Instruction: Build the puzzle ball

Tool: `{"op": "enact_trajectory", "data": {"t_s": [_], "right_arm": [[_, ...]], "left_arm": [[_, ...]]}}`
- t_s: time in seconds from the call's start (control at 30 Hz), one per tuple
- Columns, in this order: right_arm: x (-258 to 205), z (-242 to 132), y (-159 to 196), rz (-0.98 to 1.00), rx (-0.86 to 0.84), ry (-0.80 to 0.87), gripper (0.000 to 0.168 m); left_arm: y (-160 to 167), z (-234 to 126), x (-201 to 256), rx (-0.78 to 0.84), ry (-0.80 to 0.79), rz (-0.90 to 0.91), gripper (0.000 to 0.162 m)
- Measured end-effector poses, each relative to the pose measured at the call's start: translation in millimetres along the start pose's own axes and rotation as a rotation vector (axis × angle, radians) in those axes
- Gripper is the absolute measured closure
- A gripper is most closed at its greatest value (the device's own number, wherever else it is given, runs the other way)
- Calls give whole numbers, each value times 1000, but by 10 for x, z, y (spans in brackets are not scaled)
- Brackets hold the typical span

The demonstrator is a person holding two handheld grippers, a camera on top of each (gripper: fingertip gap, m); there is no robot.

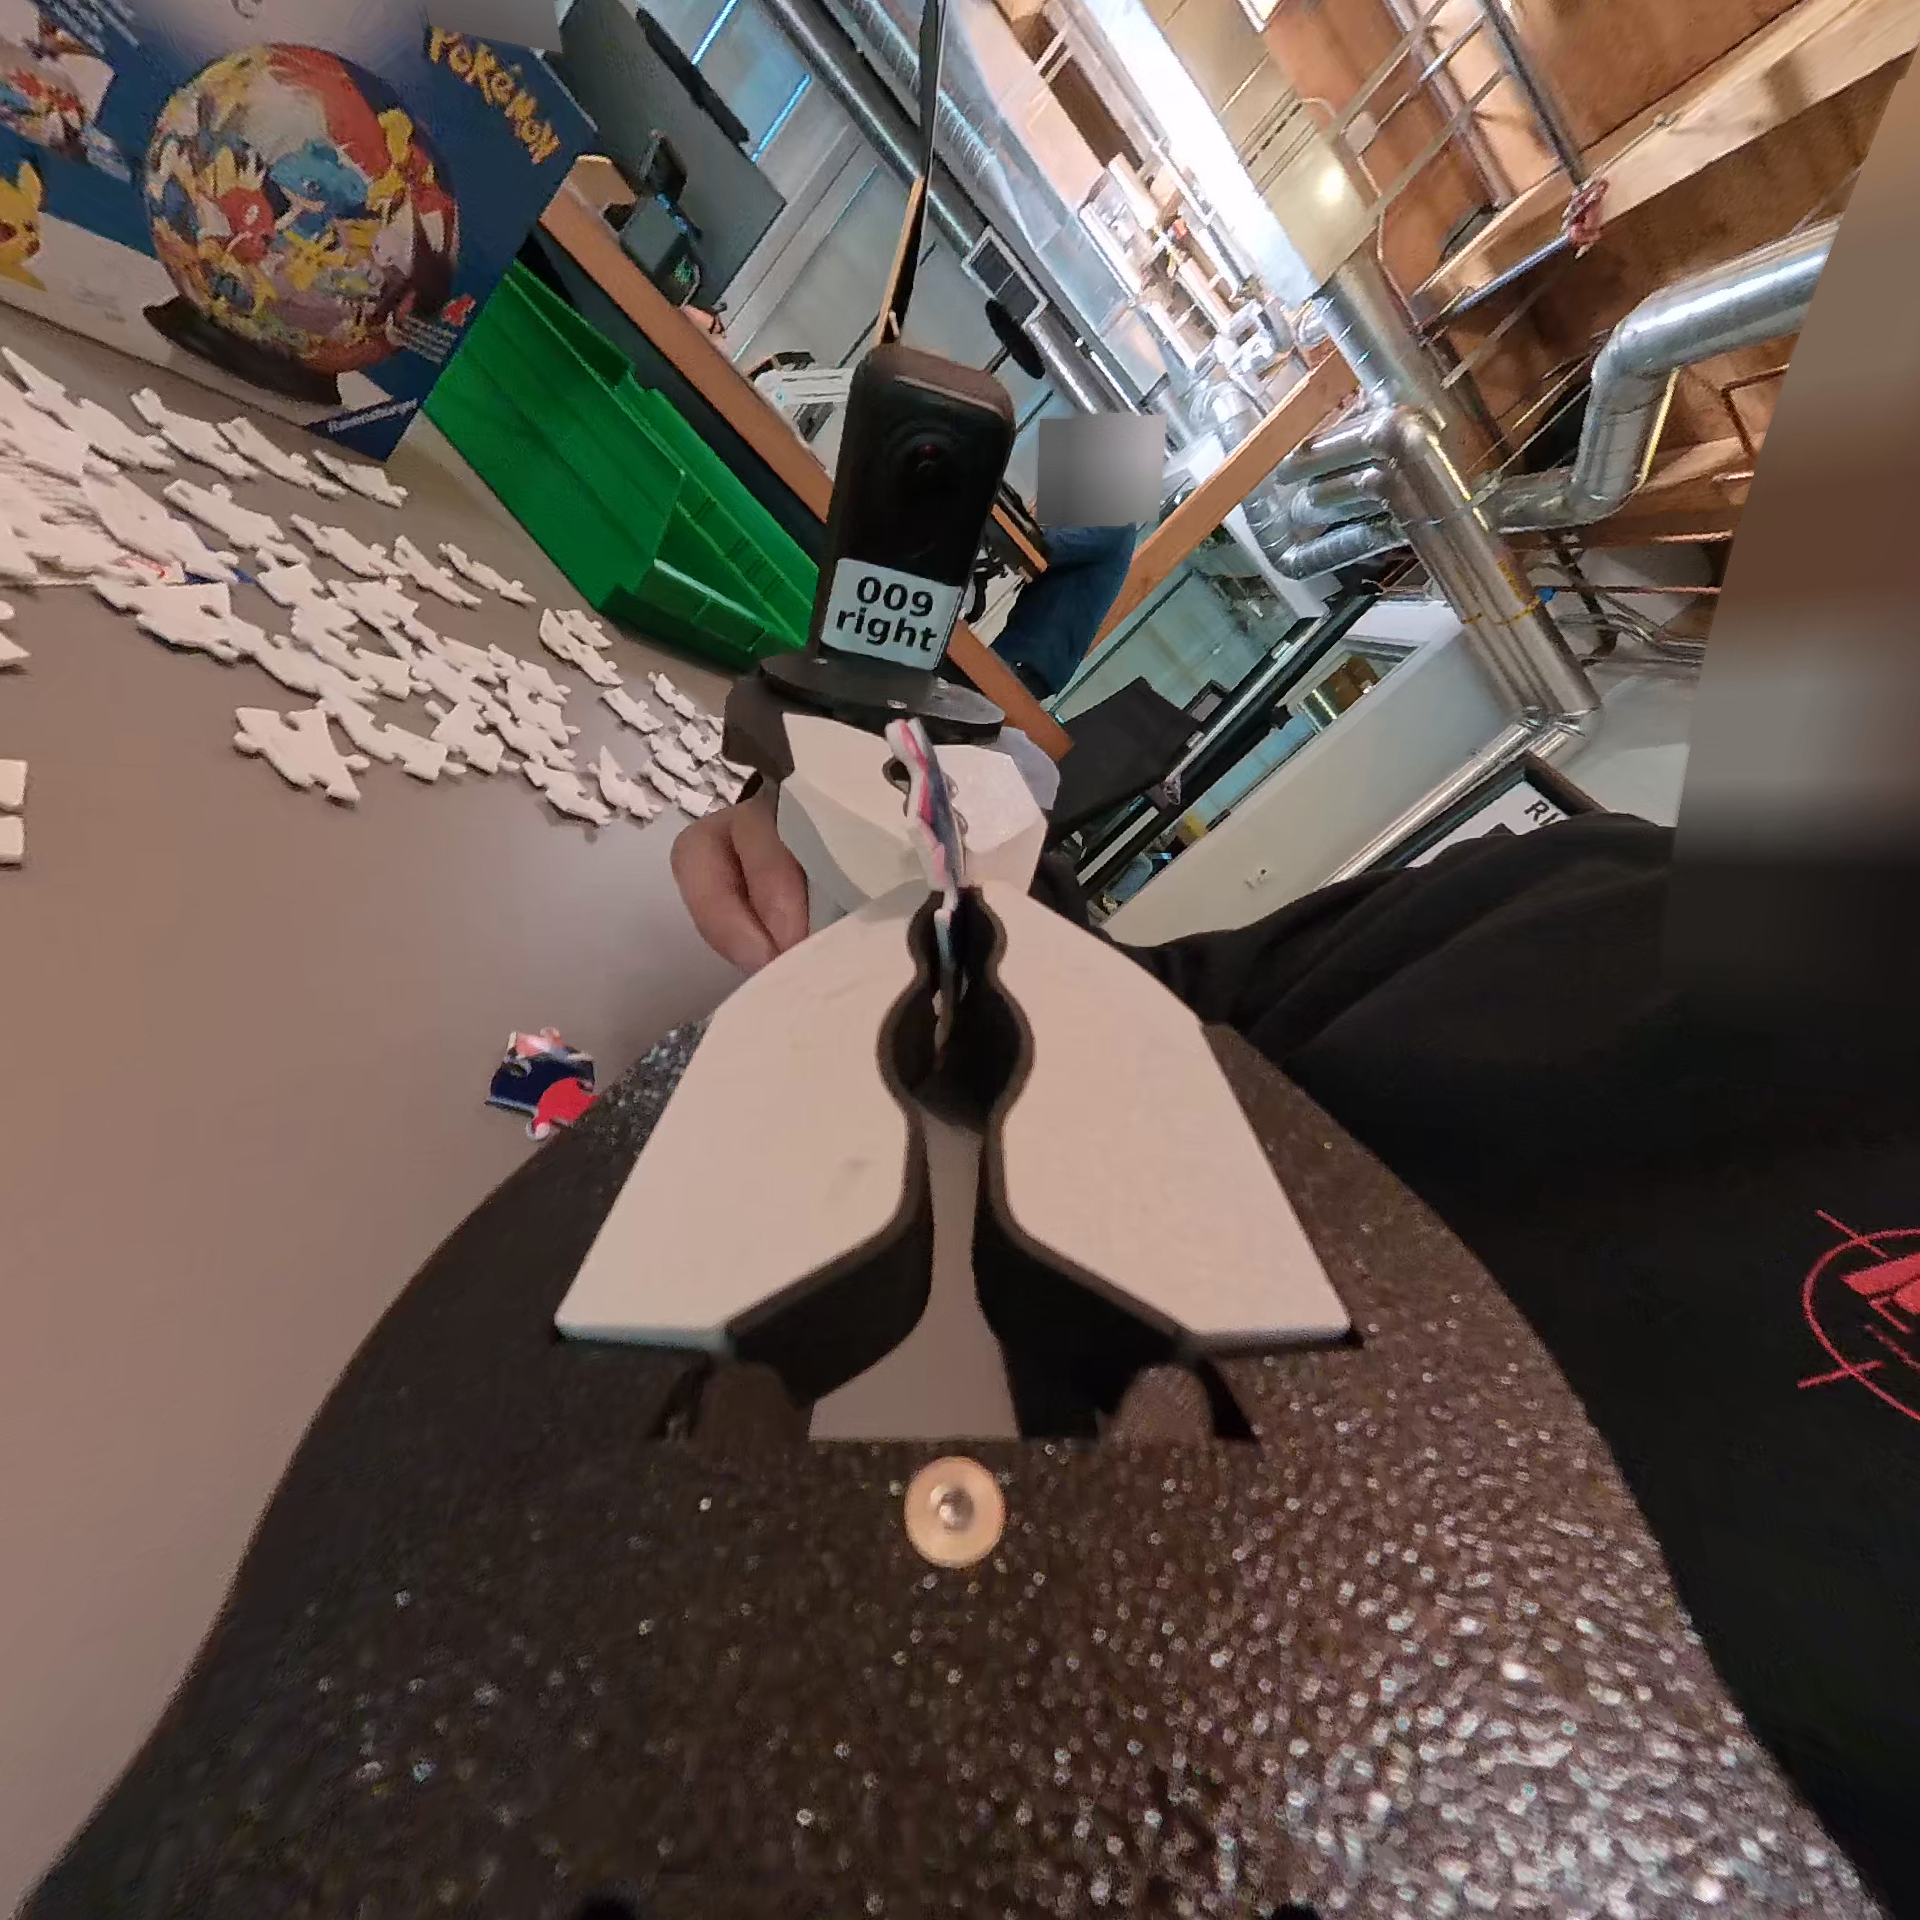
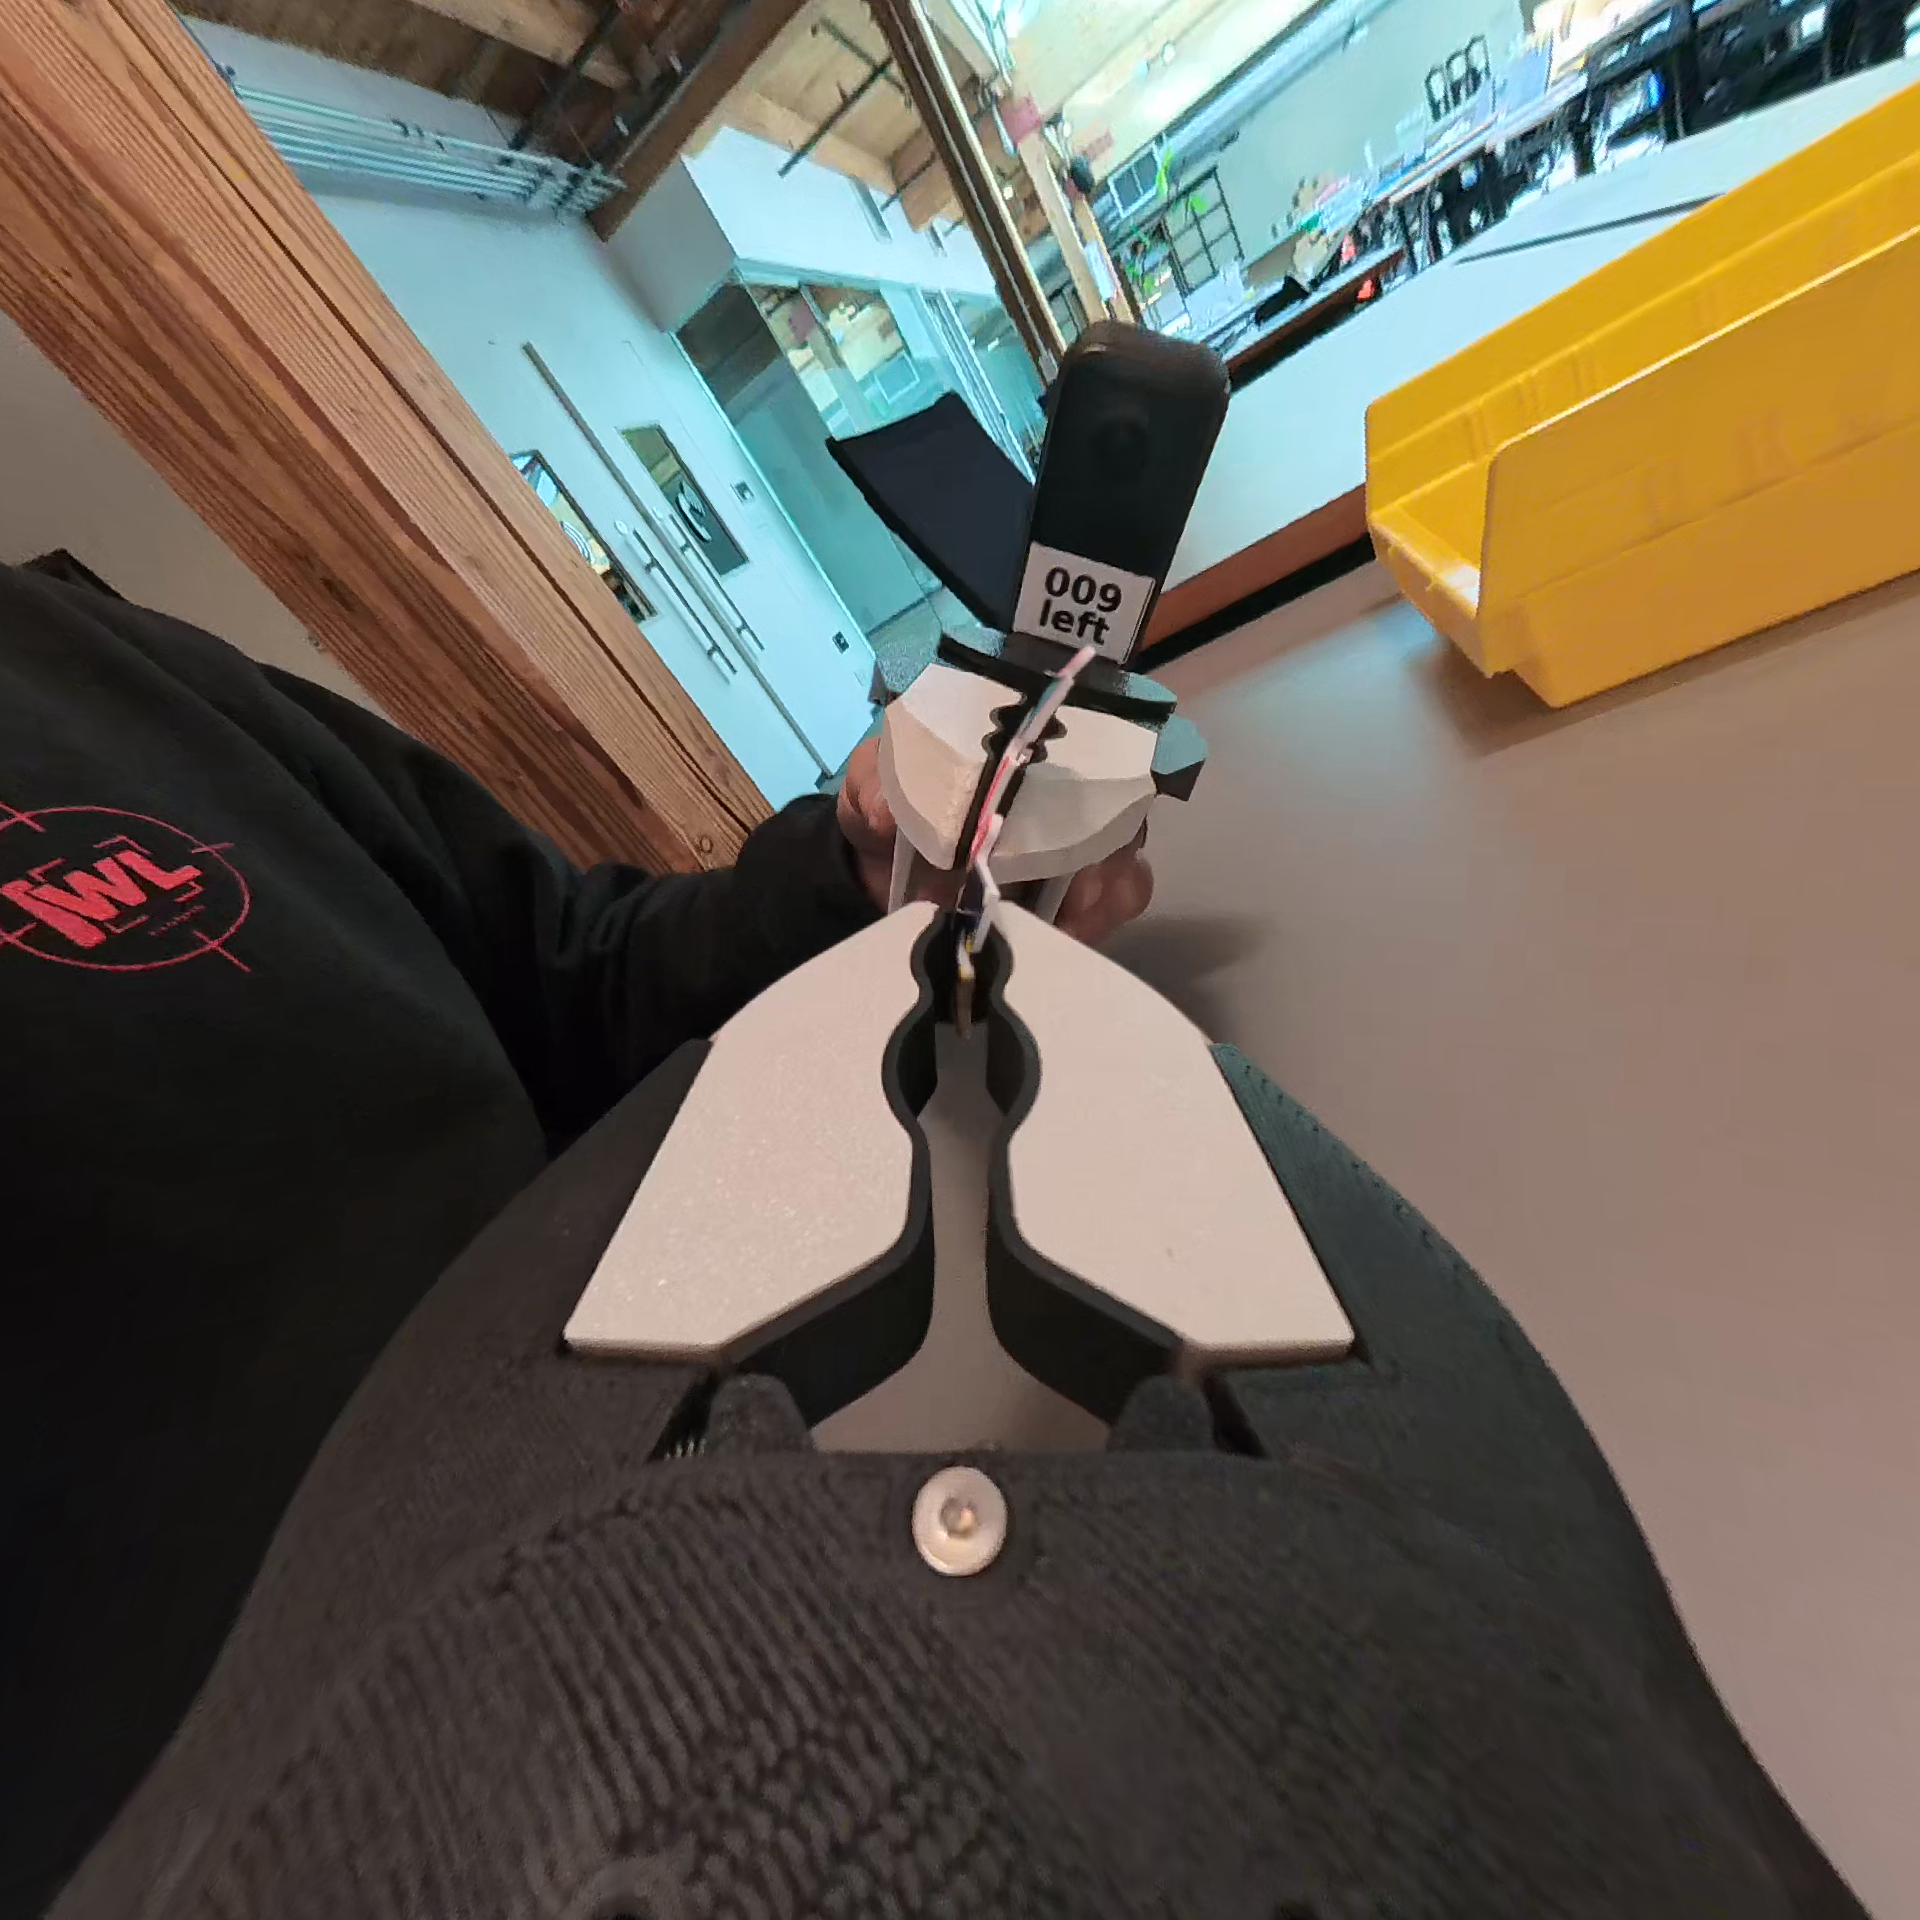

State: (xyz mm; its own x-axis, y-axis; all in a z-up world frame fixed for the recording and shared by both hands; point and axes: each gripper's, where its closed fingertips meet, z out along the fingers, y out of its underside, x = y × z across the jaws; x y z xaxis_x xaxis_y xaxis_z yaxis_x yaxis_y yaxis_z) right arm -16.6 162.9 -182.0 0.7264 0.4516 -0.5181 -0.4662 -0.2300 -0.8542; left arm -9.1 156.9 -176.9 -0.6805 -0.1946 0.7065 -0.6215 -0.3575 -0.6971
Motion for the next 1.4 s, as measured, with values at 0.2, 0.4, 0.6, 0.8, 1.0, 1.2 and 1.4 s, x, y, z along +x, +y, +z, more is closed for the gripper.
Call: {"op": "enact_trajectory", "data": {"t_s": [0.2, 0.4, 0.6, 0.8, 1.0, 1.2, 1.4], "right_arm": [[26, -50, -61, -15, 41, 37, 157], [78, -47, -60, 0, 58, 64, 163], [66, -33, -36, -4, 46, 50, 155], [23, -11, -8, 33, 41, 5, 166], [-49, 1, -5, 173, 46, -99, 165], [-43, 5, 6, 113, 25, -70, 166], [-73, 3, -10, 57, 22, -59, 166]], "left_arm": [[-32, 5, -7, 0, -18, 25, 161], [-40, -12, -48, 3, -47, 34, 161], [-30, 0, -26, -2, -40, 36, 161], [-15, 14, -10, -4, -12, 23, 161], [4, 8, 27, -10, 14, 33, 161], [18, 4, 27, -35, -29, 79, 160], [18, 41, 43, -69, -66, 138, 150]]}}
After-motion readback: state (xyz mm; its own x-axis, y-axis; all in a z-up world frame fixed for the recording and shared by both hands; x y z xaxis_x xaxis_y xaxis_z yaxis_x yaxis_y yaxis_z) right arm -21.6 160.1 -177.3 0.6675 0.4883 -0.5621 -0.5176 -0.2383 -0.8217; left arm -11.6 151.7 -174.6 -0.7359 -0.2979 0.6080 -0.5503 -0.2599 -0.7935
